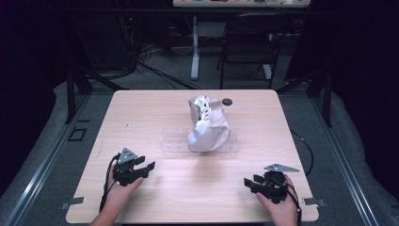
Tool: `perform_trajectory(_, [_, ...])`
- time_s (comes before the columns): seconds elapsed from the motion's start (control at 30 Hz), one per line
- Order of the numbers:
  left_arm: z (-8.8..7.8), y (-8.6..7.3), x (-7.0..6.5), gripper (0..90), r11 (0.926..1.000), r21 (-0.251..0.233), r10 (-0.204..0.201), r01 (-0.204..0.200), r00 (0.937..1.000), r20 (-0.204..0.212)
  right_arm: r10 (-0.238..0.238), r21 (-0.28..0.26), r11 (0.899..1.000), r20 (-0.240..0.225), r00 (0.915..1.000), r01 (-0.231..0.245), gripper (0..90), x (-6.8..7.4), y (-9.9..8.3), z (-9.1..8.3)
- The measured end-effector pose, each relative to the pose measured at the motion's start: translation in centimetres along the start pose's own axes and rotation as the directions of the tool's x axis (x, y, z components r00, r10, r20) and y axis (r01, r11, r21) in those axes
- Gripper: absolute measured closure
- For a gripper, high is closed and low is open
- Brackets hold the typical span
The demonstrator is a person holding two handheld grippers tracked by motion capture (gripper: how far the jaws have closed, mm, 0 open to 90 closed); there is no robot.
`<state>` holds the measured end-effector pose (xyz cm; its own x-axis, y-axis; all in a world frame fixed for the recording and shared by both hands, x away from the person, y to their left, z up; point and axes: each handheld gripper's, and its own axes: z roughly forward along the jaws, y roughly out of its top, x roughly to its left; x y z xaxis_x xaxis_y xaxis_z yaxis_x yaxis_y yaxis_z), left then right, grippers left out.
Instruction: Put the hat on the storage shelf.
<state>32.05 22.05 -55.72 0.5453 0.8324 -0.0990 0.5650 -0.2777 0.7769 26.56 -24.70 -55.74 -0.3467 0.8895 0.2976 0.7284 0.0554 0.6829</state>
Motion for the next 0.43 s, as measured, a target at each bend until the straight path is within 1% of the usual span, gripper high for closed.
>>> perform_trajectory(0.07, [0.06,-0.01,-0.1,47.7,1.0,0.003,-0.001,0.001,1.0,0.003,-0.014,-0.012,1.0,0.015,0.9998,0.014,50.9,-0.27,-0.12,-0.34])
perform_trajectory(0.13, [0.14,-0.01,-0.12,47.8,1.0,0.005,0.006,-0.006,1.0,0.004,-0.015,-0.026,1.0,0.016,0.9998,0.016,50.7,-0.42,-0.24,-0.46])
perform_trajectory(0.17, [0.21,-0.04,-0.16,47.8,1.0,0.0,0.004,-0.004,1.0,0.003,-0.023,-0.024,0.999,0.033,0.9992,0.023,50.2,-0.53,-0.29,-0.62])
perform_trajectory(0.2, [0.24,-0.04,-0.23,47.8,1.0,0.002,-0.001,0.001,1.0,0.006,-0.015,-0.042,0.999,0.025,0.9996,0.016,49.8,-0.58,-0.42,-0.53])
perform_trajectory(0.23, [0.24,-0.03,-0.23,47.9,0.9999,0.008,0.01,-0.01,0.9999,0.003,-0.012,-0.05,0.999,0.025,0.9996,0.013,49.4,-0.65,-0.53,-0.49])
perform_trajectory(0.27, [0.28,-0.03,-0.27,48.0,0.9999,0.009,0.013,-0.013,0.9999,0.006,-0.015,-0.055,0.998,0.034,0.9993,0.017,48.6,-0.7,-0.65,-0.43])
perform_trajectory(0.3, [0.35,-0.05,-0.36,48.1,0.9999,0.006,0.012,-0.012,0.9999,0.008,-0.033,-0.036,0.999,0.059,0.9977,0.035,48.0,-0.82,-0.67,-0.58])
perform_trajectory(0.33, [0.39,-0.06,-0.45,48.0,0.9998,0.006,0.017,-0.017,0.9999,0.001,-0.021,-0.059,0.998,0.061,0.9979,0.024,47.7,-0.83,-0.94,-0.24])
perform_trajectory(0.37, [0.45,-0.07,-0.52,48.0,0.9998,0.003,0.017,-0.017,0.9998,0.003,-0.021,-0.059,0.998,0.061,0.9979,0.024,47.7,-0.83,-0.94,-0.24])
perform_trajectory(0.43, [0.58,0.01,-0.8,47.7,0.9993,0.004,0.036,-0.036,0.9994,0.0,-0.031,-0.059,0.998,0.085,0.9959,0.036,46.3,-0.99,-1.06,-0.11])
